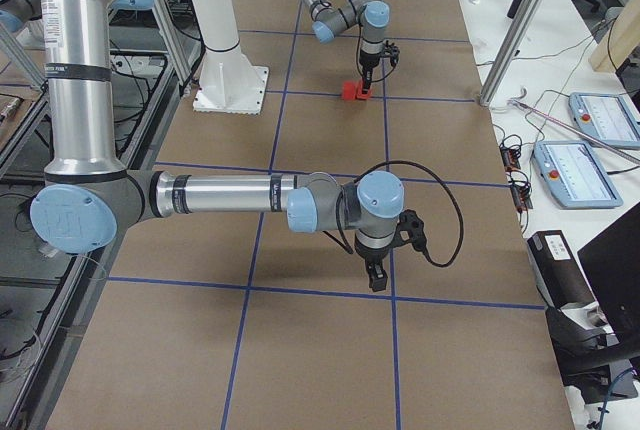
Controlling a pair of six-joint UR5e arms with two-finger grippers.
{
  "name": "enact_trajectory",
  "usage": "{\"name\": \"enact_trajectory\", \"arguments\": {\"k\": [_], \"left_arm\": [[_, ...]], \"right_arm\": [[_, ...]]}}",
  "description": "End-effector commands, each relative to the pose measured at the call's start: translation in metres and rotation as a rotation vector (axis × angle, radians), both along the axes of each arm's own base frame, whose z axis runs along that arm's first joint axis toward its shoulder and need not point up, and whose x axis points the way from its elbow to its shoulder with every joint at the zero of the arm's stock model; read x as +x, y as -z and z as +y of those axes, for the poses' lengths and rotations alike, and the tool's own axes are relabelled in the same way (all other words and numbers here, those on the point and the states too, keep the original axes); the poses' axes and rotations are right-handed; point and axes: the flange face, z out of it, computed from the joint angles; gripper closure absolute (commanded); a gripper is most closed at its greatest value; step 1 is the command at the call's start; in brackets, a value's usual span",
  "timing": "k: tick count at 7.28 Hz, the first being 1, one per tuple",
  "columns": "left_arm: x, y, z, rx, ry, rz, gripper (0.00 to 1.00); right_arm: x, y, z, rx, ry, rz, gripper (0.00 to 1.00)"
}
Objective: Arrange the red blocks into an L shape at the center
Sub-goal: 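Hold the cube with the left gripper against the center cube, adjusting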
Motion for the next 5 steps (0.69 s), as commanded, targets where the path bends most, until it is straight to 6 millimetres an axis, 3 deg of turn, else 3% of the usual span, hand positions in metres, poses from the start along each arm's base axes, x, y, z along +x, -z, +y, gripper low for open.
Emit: {"name": "enact_trajectory", "arguments": {"k": [1, 5], "left_arm": [[0.0, -0.0008, 0.0, -0.007, 0.007, 0.0, 0.76], [0.0009, -0.0033, 0.0009, -0.009, 0.005, -0.003, 0.71]], "right_arm": [[0.0, 0.0004, -0.0004, 0.001, 0.0, 0.0, 0.0], [0.0, 0.0012, -0.0011, 0.0, -0.002, 0.0, 0.0]]}}
